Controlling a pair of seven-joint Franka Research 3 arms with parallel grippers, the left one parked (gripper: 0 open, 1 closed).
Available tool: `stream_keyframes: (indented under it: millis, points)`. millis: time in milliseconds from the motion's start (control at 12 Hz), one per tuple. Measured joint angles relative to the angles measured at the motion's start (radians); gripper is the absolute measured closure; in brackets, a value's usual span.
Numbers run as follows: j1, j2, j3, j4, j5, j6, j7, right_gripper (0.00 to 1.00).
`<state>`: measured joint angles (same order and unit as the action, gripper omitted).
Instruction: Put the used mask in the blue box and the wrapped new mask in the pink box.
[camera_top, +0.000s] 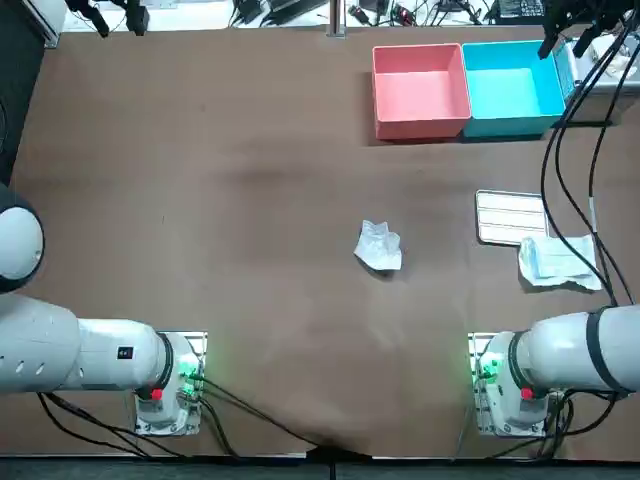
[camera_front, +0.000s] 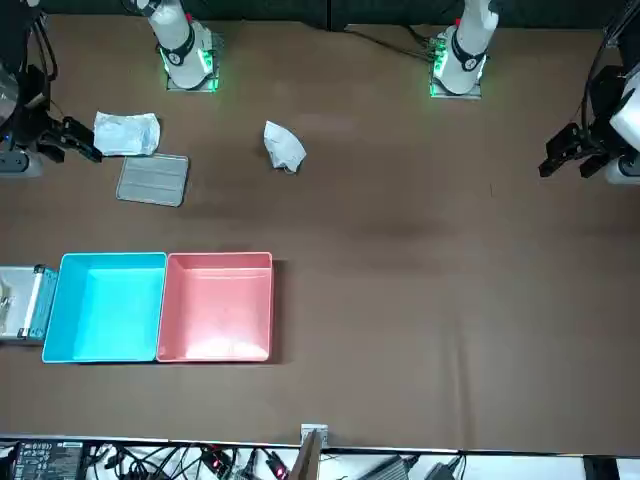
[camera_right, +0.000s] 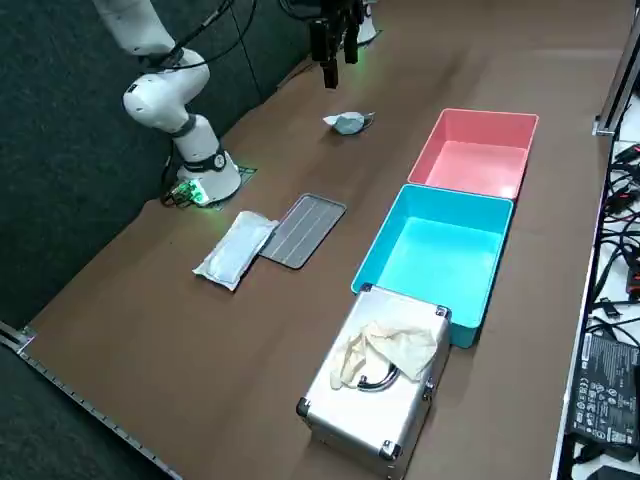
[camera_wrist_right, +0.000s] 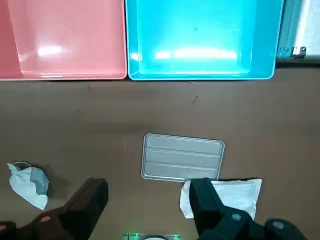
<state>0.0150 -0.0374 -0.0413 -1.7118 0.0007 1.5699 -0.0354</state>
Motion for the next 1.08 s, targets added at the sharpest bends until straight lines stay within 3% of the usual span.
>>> stream_keyframes:
  millis: [417,833,1083]
  points:
    - [-0.005,0.071,-0.007,-0.034,-0.027,-0.005,0.001,0.00]
    - [0.005,0.101,-0.005,-0.158,-0.055,-0.005,0.002,0.00]
    - [0.113,0.110,0.005,-0.192,-0.053,0.000,0.063,0.00]
